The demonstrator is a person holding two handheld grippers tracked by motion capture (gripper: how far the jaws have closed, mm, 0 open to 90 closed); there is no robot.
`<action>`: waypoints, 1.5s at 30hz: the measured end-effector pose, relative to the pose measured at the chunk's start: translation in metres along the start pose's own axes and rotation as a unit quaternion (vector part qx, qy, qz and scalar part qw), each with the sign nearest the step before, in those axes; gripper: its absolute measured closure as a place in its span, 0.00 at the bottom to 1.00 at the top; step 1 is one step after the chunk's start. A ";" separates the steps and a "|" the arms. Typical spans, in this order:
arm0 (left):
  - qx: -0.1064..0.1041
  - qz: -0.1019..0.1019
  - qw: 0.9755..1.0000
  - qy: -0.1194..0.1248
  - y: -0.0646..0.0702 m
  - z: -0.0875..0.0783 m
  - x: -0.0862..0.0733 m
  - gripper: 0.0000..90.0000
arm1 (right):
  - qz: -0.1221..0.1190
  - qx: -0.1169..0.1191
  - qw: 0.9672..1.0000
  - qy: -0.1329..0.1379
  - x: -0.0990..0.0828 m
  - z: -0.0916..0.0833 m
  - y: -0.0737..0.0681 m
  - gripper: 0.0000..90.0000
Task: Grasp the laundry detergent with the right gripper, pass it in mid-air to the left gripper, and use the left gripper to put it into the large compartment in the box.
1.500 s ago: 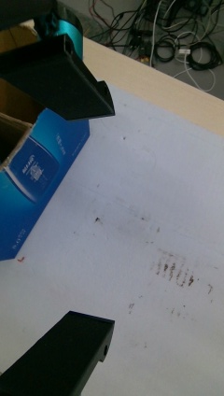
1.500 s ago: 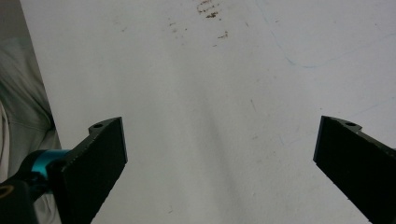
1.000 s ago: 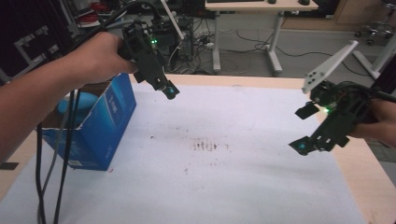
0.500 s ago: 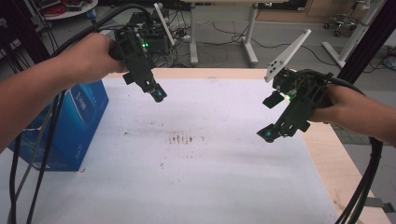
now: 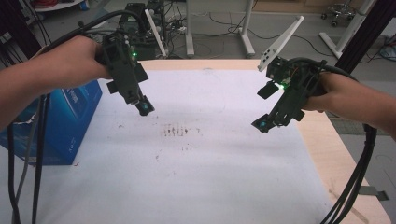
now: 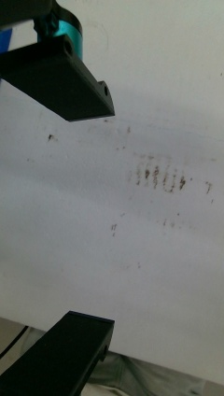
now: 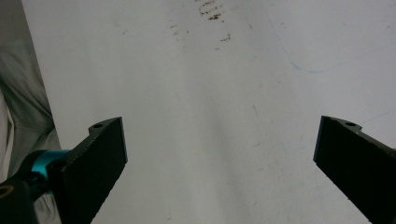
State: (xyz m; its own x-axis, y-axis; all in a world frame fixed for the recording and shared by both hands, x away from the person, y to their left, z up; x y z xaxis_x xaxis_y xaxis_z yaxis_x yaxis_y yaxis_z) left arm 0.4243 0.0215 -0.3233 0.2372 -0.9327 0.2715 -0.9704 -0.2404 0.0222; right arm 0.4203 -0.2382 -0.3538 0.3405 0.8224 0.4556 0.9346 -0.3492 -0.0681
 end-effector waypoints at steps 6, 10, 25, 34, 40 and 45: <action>0.002 0.006 1.000 0.004 0.011 -0.004 -0.009 0.02 | 0.001 0.001 1.000 -0.003 0.001 0.000 -0.002 0.02; -0.004 0.012 1.000 0.003 0.019 -0.005 -0.016 0.02 | -0.001 0.001 1.000 -0.004 0.001 0.000 -0.002 0.02; -0.018 0.022 0.999 0.021 0.039 -0.006 -0.037 0.02 | -0.005 -0.002 1.000 -0.006 0.004 0.004 -0.004 0.02; -0.019 0.027 0.999 0.013 0.041 -0.003 -0.038 0.02 | -0.006 -0.001 1.000 -0.010 0.004 0.005 -0.005 0.02; -0.019 0.027 0.999 0.012 0.041 -0.003 -0.038 0.02 | -0.008 0.000 1.000 -0.010 0.005 0.006 -0.005 0.02; -0.018 0.025 0.999 0.015 0.040 -0.003 -0.038 0.02 | -0.008 -0.001 1.000 -0.008 0.005 0.006 -0.005 0.02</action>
State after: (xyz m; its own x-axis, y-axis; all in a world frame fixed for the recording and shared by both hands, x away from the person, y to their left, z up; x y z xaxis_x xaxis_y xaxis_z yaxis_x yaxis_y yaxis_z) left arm 0.3763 0.0475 -0.3302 0.1880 -0.9348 0.3013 -0.9820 -0.1839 0.0421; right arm 0.4176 -0.2294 -0.3562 0.3265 0.8354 0.4421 0.9400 -0.3361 -0.0591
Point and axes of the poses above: each handheld gripper's, and its own axes: z roughly forward along the jaws, x roughly out of its top, y roughly to its right, the point moved 7 cm from there along z, roughly forward along the jaws, and after that the axes turned 2 degrees about z, right-handed, at the moved point
